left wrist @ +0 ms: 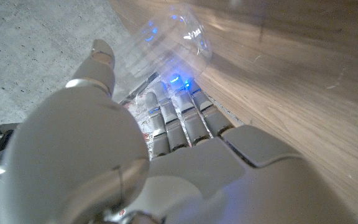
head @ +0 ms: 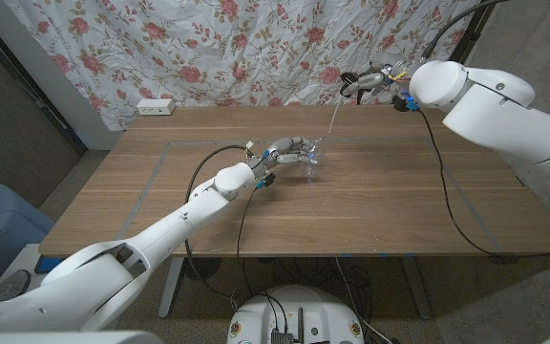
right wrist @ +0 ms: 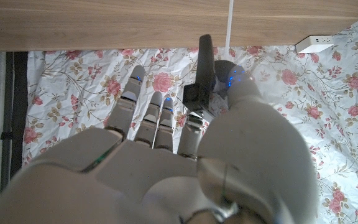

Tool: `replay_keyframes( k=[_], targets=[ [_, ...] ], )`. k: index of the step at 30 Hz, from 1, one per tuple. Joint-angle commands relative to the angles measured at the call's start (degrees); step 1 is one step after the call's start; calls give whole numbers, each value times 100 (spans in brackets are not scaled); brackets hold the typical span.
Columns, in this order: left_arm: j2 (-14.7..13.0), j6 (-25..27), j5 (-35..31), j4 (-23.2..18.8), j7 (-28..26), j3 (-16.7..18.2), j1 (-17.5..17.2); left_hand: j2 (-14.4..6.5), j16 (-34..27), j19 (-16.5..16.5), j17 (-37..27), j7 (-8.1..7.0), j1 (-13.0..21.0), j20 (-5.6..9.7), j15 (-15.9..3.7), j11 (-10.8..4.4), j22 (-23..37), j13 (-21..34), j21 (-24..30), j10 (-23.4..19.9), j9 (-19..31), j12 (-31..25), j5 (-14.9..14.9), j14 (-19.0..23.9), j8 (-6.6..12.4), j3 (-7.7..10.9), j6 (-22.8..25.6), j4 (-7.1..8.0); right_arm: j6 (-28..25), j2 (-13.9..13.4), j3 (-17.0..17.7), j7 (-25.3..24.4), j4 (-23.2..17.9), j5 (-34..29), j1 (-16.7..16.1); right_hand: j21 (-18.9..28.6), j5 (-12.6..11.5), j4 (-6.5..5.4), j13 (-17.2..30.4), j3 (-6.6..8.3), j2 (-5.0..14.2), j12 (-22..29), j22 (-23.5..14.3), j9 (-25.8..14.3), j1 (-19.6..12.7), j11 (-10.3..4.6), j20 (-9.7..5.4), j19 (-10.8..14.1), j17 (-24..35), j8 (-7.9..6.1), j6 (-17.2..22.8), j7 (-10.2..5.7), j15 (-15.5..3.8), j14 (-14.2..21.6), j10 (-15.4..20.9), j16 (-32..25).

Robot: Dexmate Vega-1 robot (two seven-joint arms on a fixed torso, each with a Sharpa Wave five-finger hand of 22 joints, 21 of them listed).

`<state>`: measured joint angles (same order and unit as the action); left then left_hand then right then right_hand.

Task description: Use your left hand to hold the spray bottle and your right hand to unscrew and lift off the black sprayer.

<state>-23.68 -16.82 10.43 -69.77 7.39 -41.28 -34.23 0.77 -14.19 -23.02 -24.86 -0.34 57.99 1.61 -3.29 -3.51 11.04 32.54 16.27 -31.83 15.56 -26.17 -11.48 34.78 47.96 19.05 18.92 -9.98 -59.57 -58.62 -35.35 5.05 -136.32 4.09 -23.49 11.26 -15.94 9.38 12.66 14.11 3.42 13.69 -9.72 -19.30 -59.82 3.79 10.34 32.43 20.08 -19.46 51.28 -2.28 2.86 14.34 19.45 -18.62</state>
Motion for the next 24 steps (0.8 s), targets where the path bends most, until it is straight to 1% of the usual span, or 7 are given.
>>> replay_keyframes(
  k=[1, 7, 8, 9, 14, 23, 24],
  targets=[
    [-133, 124, 34, -222, -194, 114, -190, -698, 11, 74, -14, -446, -100, -35, -791, -737, 26, 632, -33, -650, 9, 6, -24, -53, 1870, 10, 405, 19, -58, -46, 31, -183, -12, 125, -11, -6, -58, 5, 10, 36, 36, -17, -14, -18, -10, 7, -9, 32, 30, -29, 16, -30, 0, 25, 56, -29],
    [-176, 147, 117, -302, -312, 202, -323, -659, 70, 228, 30, -592, -139, -129, -802, -800, 24, 555, -96, -573, -14, 108, -26, -149, 1866, 5, 411, 25, -159, -50, -173, -281, 52, -23, 46, -8, -58, 3, 10, 35, 36, -14, -14, -22, -14, -8, -15, 28, 35, -30, 22, -43, -14, 29, 73, -33],
    [-177, 148, 140, -306, -325, 217, -342, -653, 86, 251, 54, -649, -150, -153, -804, -799, 24, 530, -106, -522, -25, 155, -30, -159, 1850, 13, 386, 27, -210, -33, -219, -300, 65, -58, 66, -8, -58, 3, 11, 34, 35, -15, -14, -21, -15, -10, -17, 29, 35, -30, 25, -46, -19, 36, 71, -36],
    [-179, 139, 176, -307, -327, 236, -366, -642, 94, 261, 67, -675, -162, -165, -801, -805, 23, 519, -111, -516, -32, 170, -29, -167, 1843, 12, 380, 29, -187, -46, -257, -300, 84, -86, 74, -7, -59, 3, 11, 34, 34, -14, -14, -21, -15, -11, -14, 32, 36, -29, 25, -40, -18, 40, 76, -38],
    [-192, 82, 299, -312, -351, 310, -463, -592, 120, 345, 101, -739, -199, -208, -810, -829, 21, 461, -147, -439, -91, 267, -30, -228, 1780, 12, 363, 27, -202, -12, -386, -352, 177, -199, 82, -6, -59, 4, 11, 31, 28, -12, -15, -16, -21, -37, -57, 35, 40, -27, 38, -74, -41, 47, 91, -43],
    [-178, 36, 466, -302, -410, 401, -597, -548, 137, 425, 127, -815, -233, -224, -826, -865, 19, 367, -183, -322, -200, 410, -31, -328, 1674, 18, 386, 23, -293, 69, -605, -454, 298, -430, 75, -1, -60, 0, 13, 25, 23, -5, -16, -9, -25, -53, -85, 51, 48, -19, 44, -98, -93, 76, 126, -59],
    [-175, 33, 482, -301, -419, 410, -610, -526, 153, 430, 144, -841, -243, -227, -825, -875, 18, 345, -186, -287, -225, 442, -30, -359, 1650, 17, 403, 21, -282, 75, -627, -471, 315, -459, 63, 0, -59, -1, 13, 23, 22, -1, -17, -8, -24, -53, -90, 54, 50, -16, 42, -103, -90, 88, 139, -65]
  ],
)
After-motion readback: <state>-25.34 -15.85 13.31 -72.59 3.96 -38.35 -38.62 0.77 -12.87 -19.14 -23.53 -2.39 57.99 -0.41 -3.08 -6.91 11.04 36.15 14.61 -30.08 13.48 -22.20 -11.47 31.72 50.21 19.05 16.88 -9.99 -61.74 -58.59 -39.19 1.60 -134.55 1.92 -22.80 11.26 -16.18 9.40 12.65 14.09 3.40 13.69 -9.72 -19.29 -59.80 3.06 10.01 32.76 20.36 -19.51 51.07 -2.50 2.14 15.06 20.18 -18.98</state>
